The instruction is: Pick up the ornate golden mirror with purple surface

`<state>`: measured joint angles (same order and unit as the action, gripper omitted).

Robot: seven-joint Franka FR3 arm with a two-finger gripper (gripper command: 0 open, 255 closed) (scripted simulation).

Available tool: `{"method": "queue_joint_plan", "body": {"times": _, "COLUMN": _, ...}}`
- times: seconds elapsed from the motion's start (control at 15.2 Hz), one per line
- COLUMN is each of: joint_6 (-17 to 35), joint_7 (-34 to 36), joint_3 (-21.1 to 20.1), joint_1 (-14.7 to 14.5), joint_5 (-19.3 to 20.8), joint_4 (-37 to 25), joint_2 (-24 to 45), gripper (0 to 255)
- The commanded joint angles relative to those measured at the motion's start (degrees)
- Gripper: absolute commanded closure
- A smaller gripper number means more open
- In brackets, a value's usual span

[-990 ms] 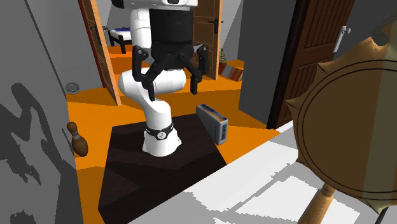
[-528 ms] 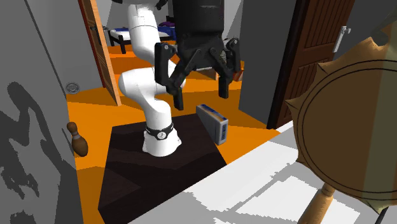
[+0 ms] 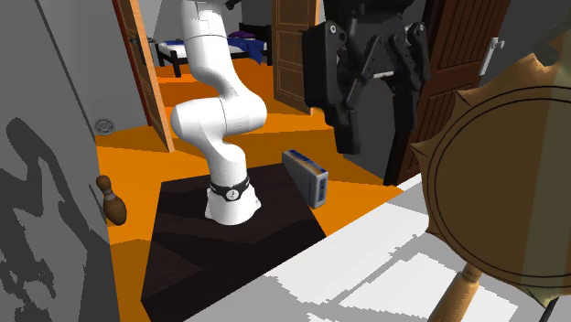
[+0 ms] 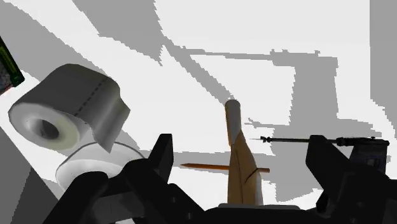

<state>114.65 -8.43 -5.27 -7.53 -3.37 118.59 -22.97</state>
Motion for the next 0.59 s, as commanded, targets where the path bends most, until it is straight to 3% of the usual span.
{"method": "queue_joint_plan", "body": {"times": 0.0, "joint_6": 2.8, "joint_7": -0.9, "joint_3": -0.3, "joint_1": -0.6, "joint_5": -0.5, "joint_4": -2.0, "joint_2": 2.1, "gripper": 0}}
{"method": "queue_joint_plan", "body": {"times": 0.13, "joint_6": 4.3, "joint_7": -1.4, "joint_3": -0.6, "joint_1": -1.0, "joint_5": -0.8, "joint_4": -3.7, "joint_2": 3.5, "gripper": 0}}
{"method": "queue_joint_plan", "body": {"times": 0.53, "joint_6": 8.9, "joint_7": -1.6, "joint_3": -0.7, "joint_1": -1.1, "joint_5": -1.0, "joint_4": 1.3, "joint_2": 3.1, "gripper": 0}}
